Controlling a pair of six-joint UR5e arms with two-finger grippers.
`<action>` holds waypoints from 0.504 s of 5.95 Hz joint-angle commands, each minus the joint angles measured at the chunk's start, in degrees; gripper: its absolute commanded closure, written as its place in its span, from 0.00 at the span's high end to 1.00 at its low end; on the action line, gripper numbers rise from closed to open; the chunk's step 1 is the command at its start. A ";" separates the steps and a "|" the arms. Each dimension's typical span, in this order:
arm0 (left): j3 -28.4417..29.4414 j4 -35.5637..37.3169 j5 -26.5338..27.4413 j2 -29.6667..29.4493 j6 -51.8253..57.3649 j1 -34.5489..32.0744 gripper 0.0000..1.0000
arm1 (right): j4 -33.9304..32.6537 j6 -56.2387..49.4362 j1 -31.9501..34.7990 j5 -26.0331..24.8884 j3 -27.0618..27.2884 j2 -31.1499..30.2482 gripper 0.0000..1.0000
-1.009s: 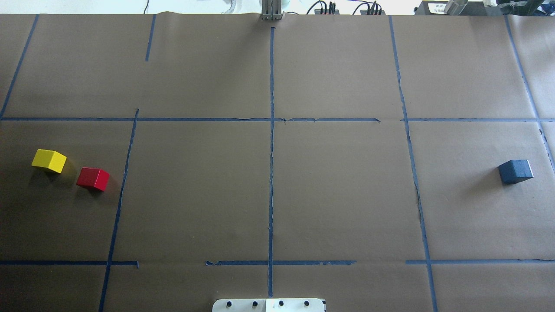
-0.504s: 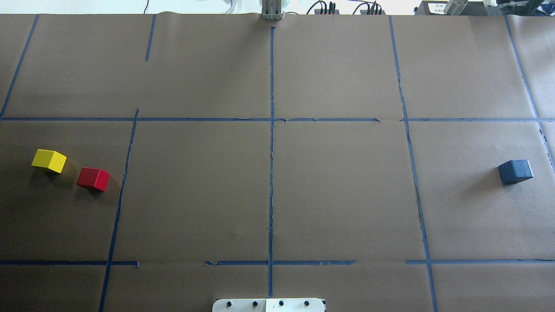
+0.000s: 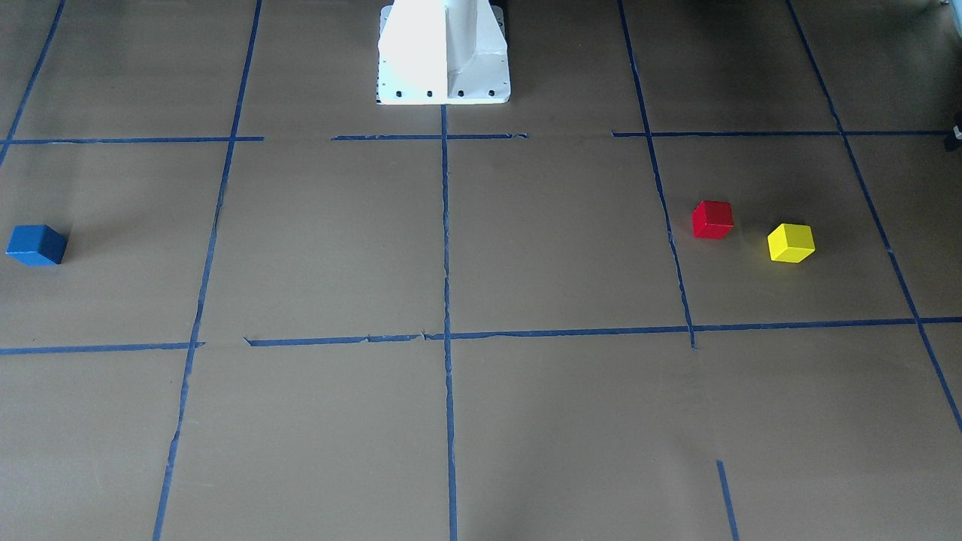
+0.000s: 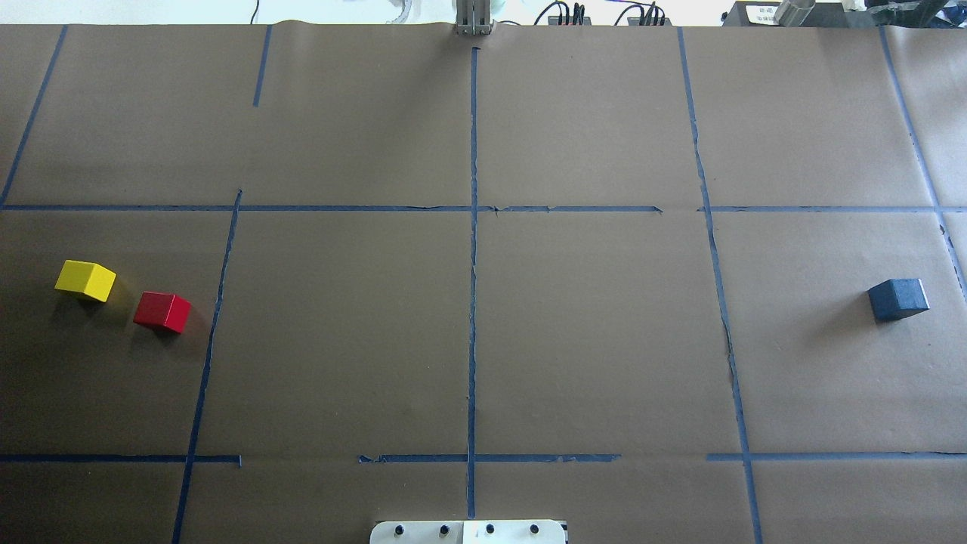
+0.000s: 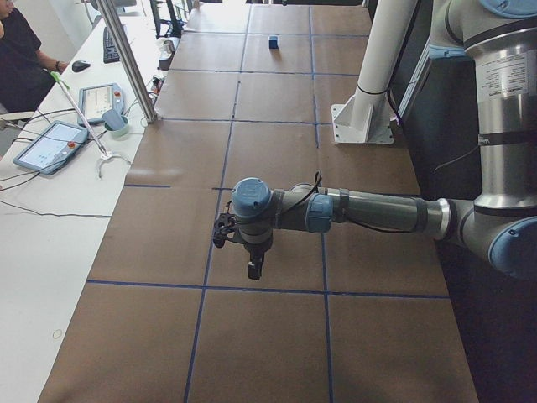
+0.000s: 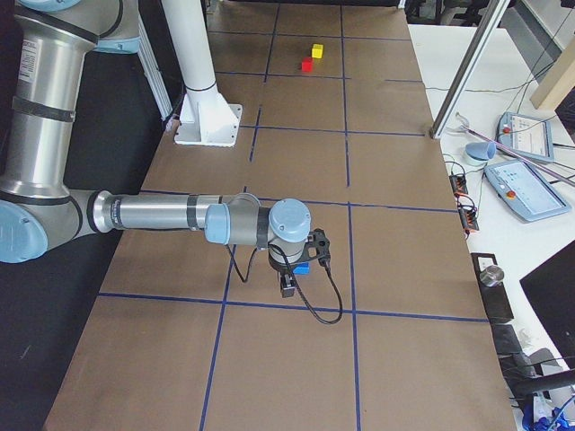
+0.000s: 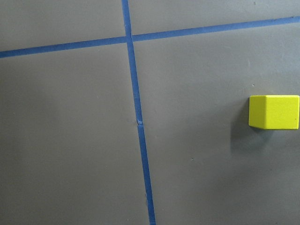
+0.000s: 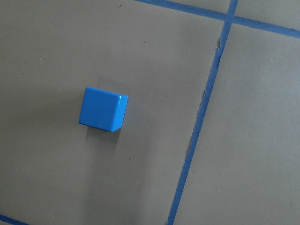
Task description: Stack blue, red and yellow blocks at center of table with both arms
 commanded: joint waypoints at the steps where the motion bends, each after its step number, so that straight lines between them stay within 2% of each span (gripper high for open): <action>1: 0.23 0.06 -0.05 -0.43 -0.08 0.00 1.00 | 9.20 -0.28 -0.22 0.37 -2.73 -0.39 1.00; 3: -0.46 -0.11 -0.13 -0.43 0.10 0.00 1.00 | 11.78 5.21 -4.76 0.11 -3.80 1.52 1.00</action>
